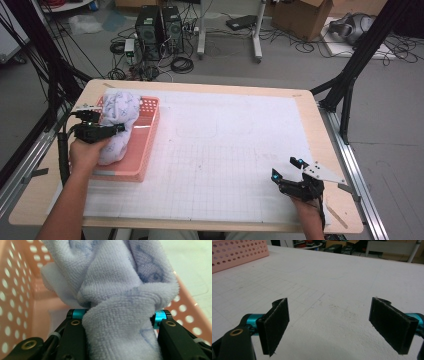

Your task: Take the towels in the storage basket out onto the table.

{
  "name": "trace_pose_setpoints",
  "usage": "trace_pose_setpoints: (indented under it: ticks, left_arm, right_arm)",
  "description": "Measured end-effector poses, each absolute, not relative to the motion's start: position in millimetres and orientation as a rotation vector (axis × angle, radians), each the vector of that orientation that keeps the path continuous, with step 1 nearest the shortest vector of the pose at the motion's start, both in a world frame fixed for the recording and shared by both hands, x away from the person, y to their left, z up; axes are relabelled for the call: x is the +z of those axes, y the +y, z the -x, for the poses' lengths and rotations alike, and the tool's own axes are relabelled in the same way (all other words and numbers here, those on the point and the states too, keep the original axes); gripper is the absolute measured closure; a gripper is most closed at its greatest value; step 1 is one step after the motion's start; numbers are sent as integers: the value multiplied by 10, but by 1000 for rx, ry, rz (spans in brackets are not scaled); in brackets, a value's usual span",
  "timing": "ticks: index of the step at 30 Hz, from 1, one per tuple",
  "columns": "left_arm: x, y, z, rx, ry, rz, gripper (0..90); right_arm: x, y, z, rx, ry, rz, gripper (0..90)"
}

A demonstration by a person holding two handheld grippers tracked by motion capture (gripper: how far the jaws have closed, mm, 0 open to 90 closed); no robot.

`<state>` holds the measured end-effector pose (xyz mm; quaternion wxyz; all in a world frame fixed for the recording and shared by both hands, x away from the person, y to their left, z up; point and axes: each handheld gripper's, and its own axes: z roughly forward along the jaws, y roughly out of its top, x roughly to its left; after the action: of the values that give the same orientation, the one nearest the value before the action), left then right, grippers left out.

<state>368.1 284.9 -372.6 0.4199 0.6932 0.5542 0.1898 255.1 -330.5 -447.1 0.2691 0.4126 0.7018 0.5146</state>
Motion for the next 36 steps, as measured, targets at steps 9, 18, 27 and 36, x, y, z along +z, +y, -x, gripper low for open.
trace_pose_setpoints:
  ticks: [9, 18, 27, 36]
  left_arm:
    - [-3554, 2898, -3527, 534, 1227, -1577, 610]
    - [-3402, 3000, -3401, 577, 1107, -1488, 612]
    - [-3260, 2975, -3306, 613, 961, -1446, 612]
    - [-3081, 2957, -3249, 648, 850, -1424, 612]
  right_arm:
    - [-4471, -3304, -2554, 1384, 1896, -1114, 152]
    - [-4470, -3307, -2554, 1389, 1895, -1118, 152]
    - [-4471, -3301, -2553, 1381, 1895, -1119, 152]
    - [-4471, -3303, -2555, 1384, 1892, -1117, 152]
